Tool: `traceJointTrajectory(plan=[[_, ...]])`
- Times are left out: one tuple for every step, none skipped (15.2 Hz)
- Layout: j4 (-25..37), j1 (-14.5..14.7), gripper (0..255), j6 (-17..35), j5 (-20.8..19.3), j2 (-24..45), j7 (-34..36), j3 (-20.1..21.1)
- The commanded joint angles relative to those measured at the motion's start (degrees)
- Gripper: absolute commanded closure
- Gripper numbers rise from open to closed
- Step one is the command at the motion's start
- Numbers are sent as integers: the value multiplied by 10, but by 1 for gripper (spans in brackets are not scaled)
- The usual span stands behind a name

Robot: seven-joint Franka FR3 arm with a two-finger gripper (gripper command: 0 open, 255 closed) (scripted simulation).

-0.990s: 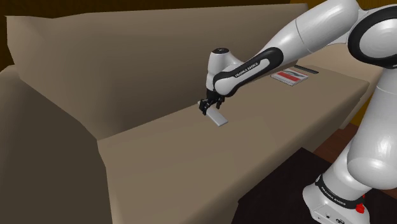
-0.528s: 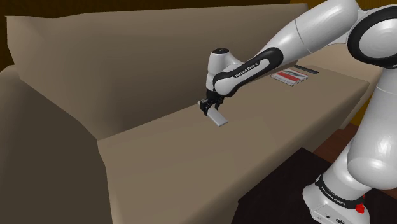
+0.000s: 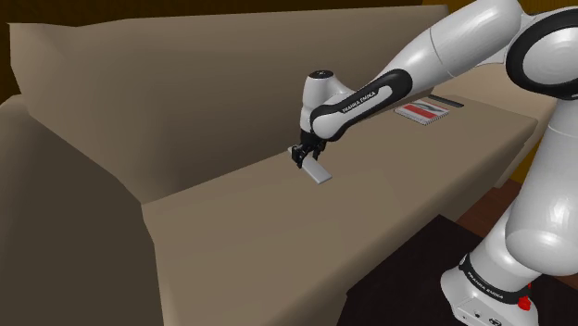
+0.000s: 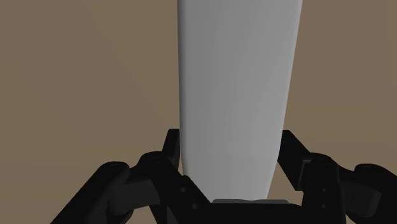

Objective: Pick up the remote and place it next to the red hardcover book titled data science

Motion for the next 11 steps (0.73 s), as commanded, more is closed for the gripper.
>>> traceJointTrajectory(plan=[[0,0,255,0,0,0,0,0],[2,0,255,-7,2,-5,-1,1],[4,-1,255,-14,3,-9,-3,1],[7,-1,255,-20,5,-14,-4,1],[9,-1,255,-27,7,-18,-6,2],[12,-1,255,-34,8,-23,-7,2],[15,-1,255,-41,10,-27,-8,3],[18,-2,255,-48,11,-31,-10,3],[21,-2,255,-55,12,-35,-11,3],[24,-2,255,-62,14,-39,-12,4],[27,-2,255,-69,15,-43,-13,4]])
